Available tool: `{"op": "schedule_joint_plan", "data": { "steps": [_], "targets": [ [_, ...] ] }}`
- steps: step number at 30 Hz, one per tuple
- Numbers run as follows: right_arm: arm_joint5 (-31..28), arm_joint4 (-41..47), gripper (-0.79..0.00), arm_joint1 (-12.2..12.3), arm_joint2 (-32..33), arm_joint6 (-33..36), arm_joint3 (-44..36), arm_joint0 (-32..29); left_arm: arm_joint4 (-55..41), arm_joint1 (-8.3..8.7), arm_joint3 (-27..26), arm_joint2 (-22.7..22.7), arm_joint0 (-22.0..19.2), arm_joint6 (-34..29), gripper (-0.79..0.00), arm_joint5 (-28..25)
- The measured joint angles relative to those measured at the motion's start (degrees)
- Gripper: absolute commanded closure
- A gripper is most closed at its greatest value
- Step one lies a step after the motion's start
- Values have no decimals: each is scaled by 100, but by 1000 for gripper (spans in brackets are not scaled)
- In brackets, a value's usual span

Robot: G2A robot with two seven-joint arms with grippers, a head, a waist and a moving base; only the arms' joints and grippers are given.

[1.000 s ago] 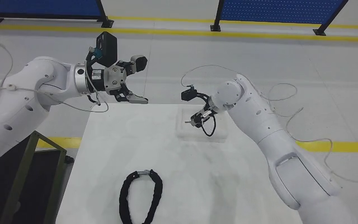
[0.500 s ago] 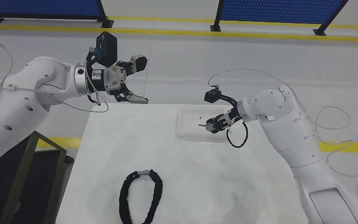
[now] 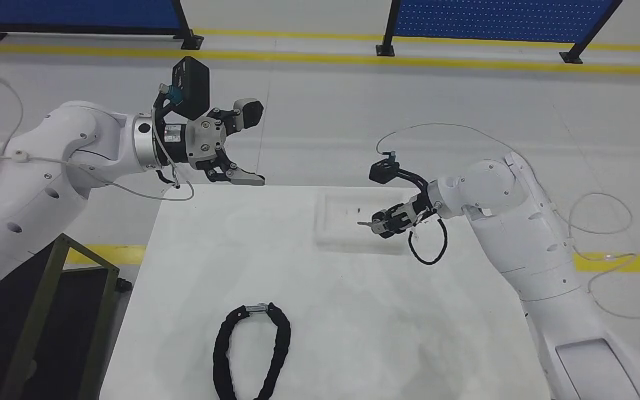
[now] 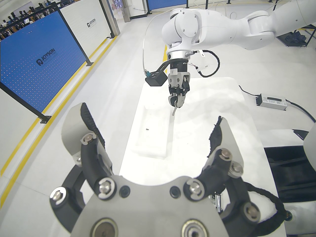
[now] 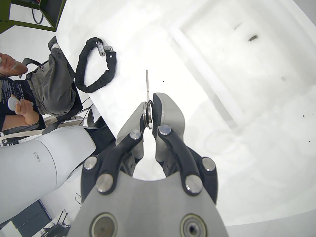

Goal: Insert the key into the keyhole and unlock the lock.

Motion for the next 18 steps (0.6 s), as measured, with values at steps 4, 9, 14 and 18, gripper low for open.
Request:
{"op": "schedule_joint_plan", "data": {
  "steps": [4, 9, 14, 18],
  "targets": [
    [0, 0, 0, 0, 0, 0, 0, 0, 0, 0, 0, 0, 0, 0, -785, 0],
    [-3, 135, 0, 39, -120, -5, -136, -117, -1, 1, -8, -1, 11, -3, -785, 7],
    [0, -179, 0, 276, -597, 1, -504, -67, 211, 36, 56, -82, 369, -61, -785, 0],
    [64, 144, 0, 603, -924, 0, -766, 21, 531, 67, 108, -94, 689, -19, -785, 0]
  ]
}}
